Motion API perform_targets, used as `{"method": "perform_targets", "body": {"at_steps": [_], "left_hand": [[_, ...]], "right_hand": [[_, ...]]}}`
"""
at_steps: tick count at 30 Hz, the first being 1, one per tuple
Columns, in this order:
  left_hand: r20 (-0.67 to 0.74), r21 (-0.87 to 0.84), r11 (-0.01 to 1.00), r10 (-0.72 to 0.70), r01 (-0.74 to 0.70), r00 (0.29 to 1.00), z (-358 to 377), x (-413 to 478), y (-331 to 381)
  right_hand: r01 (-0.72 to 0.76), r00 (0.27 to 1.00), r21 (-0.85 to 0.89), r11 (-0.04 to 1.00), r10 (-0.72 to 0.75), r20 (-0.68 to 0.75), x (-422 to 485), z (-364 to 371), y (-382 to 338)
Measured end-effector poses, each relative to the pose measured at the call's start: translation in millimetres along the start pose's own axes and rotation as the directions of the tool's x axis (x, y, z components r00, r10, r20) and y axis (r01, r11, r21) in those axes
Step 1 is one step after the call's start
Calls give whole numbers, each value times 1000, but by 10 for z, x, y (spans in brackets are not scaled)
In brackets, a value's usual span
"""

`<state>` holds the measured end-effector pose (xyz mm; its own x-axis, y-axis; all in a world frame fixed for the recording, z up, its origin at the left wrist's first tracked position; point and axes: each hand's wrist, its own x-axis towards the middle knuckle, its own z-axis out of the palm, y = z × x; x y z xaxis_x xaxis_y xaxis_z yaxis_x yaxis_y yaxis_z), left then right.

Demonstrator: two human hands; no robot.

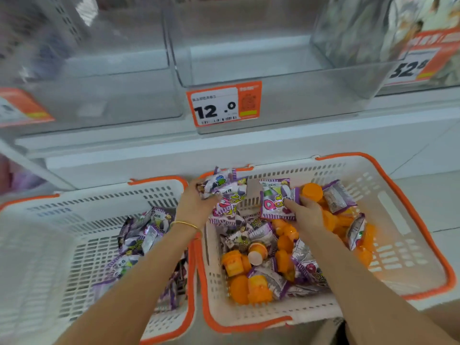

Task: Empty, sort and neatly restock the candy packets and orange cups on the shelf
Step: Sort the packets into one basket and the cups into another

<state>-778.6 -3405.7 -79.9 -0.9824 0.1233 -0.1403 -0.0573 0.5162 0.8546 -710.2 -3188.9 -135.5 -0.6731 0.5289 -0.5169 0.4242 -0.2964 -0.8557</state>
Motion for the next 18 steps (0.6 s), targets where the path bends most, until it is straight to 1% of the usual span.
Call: {"method": "perform_targets", "body": {"at_steps": [2,4,6,8,9,11,12,13,14,15,16,17,18], "left_hand": [[-81,-92,991,-103,96,991,-344,-96,-58],[-159,-161,964,-236,211,959,-675,-160,-185],[-246,-309,899,-391,311,887,-969,-195,-345],[-316,-380,852,-486,361,814,-1207,-238,-492],[-311,-438,819,-525,371,792,-1290,-264,-538],[-201,-583,713,-591,389,782,-1402,-326,-580],[-176,-599,690,-607,405,775,-1426,-347,-596],[-207,-531,731,-602,428,771,-1426,-370,-591],[-279,-386,809,-561,444,779,-1390,-389,-594],[-350,-212,880,-473,424,808,-1324,-397,-597],[-384,-59,931,-354,360,853,-1216,-424,-558],[-362,42,964,-232,264,903,-1085,-452,-510],[-294,119,982,-105,145,950,-935,-463,-473]], "right_hand": [[51,995,-38,998,-48,88,-186,234,-86],[99,977,-86,991,-80,200,-385,518,-162],[151,947,-119,981,-109,302,-589,836,-200],[220,919,-206,954,-132,371,-765,1152,-170],[239,903,-244,940,-123,411,-852,1307,-143],[231,860,-276,933,-63,506,-980,1562,-63],[214,839,-281,935,-29,543,-1014,1650,-20],[202,827,-281,938,-9,562,-1049,1676,9],[193,829,-280,940,-4,559,-1052,1648,29],[191,848,-286,939,-11,530,-1031,1560,34],[183,874,-285,941,-23,485,-970,1435,51],[172,903,-285,943,-35,428,-903,1263,53],[162,931,-297,941,-46,362,-788,1065,75]]}}
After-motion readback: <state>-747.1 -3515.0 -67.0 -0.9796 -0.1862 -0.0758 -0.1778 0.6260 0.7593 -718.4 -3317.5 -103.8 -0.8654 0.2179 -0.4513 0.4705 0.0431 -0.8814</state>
